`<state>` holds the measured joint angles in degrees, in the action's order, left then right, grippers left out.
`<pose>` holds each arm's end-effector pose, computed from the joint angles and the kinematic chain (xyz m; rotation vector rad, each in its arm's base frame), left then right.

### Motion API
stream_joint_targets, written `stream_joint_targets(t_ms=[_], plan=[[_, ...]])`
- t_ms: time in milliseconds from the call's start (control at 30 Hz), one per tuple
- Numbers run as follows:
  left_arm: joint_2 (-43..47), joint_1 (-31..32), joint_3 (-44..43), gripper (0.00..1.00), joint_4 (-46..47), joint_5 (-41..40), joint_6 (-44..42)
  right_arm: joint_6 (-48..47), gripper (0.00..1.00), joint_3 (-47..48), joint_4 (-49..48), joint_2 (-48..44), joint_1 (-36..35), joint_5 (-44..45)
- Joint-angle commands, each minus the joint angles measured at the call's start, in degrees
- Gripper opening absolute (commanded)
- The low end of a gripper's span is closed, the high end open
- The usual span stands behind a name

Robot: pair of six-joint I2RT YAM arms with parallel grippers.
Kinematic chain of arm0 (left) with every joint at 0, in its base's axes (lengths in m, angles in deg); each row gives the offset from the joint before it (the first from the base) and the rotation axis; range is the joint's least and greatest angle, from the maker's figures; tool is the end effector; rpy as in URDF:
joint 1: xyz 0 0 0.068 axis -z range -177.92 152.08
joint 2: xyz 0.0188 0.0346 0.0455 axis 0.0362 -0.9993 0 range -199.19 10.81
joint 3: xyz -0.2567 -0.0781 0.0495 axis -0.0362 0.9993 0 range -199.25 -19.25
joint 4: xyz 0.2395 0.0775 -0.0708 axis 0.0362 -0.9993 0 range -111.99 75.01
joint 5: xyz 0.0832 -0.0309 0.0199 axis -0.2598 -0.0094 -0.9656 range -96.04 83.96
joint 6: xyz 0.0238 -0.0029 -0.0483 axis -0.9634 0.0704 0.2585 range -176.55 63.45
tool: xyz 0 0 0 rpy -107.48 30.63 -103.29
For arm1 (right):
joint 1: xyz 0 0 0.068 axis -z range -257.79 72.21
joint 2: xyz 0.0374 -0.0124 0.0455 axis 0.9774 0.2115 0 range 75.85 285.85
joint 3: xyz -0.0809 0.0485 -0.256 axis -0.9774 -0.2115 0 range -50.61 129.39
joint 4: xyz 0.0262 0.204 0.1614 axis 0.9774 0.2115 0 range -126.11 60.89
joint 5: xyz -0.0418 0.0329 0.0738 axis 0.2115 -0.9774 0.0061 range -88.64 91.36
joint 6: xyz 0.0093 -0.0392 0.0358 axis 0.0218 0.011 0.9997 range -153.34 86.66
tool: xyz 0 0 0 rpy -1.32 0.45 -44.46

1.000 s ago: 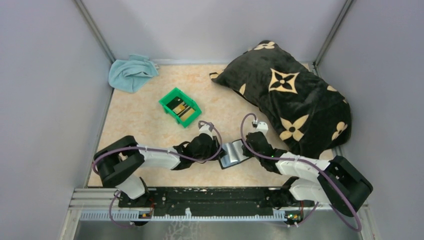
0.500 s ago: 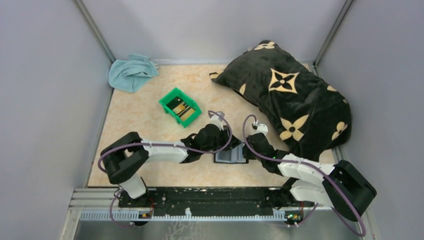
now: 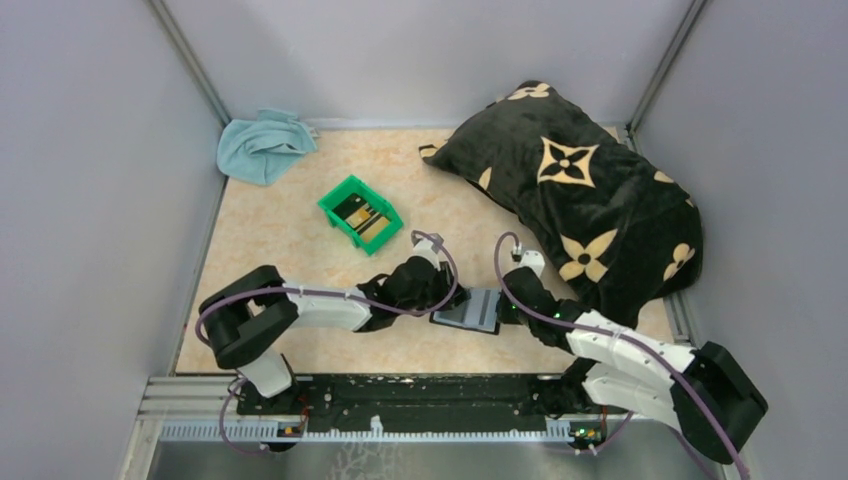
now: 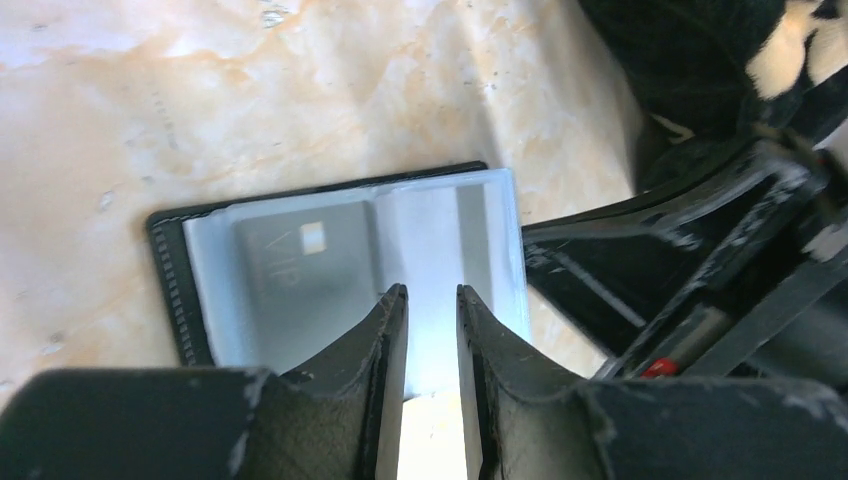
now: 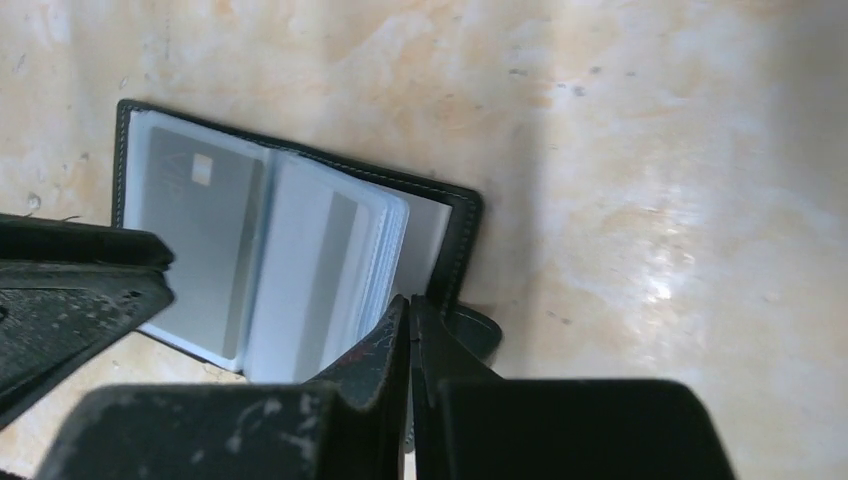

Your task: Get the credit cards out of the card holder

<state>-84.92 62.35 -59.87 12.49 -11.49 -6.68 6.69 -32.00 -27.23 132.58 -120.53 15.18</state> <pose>0.1680 -0.2873 0.1588 0.1386 2.2321 -1.0485 0.1373 0.1152 0.1508 0.0578 2.3980 0.4059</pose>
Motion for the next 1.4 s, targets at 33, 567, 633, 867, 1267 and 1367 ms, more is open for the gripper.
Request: stream_joint_targets(t_ms=[33, 567, 633, 867, 1267, 1367], plan=[[5.2, -0.2, 3.2, 0.31, -2.0, -5.0, -4.3, 0.7, 0.1, 3.7, 9.6, -9.3, -0.6, 9.3], [4.3, -1.0, 4.8, 0.0, -1.8, -3.8, -13.7, 0.8, 0.0, 0.6, -6.6, -3.9, -0.6, -1.9], [4.1, -1.1, 5.5, 0.0, -1.2, -3.2, -13.3, 1.3, 0.0, -0.7, -6.5, -2.6, -0.6, -1.6], [2.8, -1.1, 6.4, 0.0, -0.1, -2.2, -11.8, 2.2, 0.0, -3.3, -6.6, 2.2, -0.6, -1.2], [-1.7, -1.2, 5.2, 0.0, 2.7, 2.7, -10.3, -0.2, 0.0, -2.3, -16.8, 11.9, -0.5, -6.0], [-3.0, -1.2, 5.7, 0.0, 4.5, 3.9, -9.2, -1.1, 0.0, -2.4, -21.0, 14.6, -0.3, -9.4]])
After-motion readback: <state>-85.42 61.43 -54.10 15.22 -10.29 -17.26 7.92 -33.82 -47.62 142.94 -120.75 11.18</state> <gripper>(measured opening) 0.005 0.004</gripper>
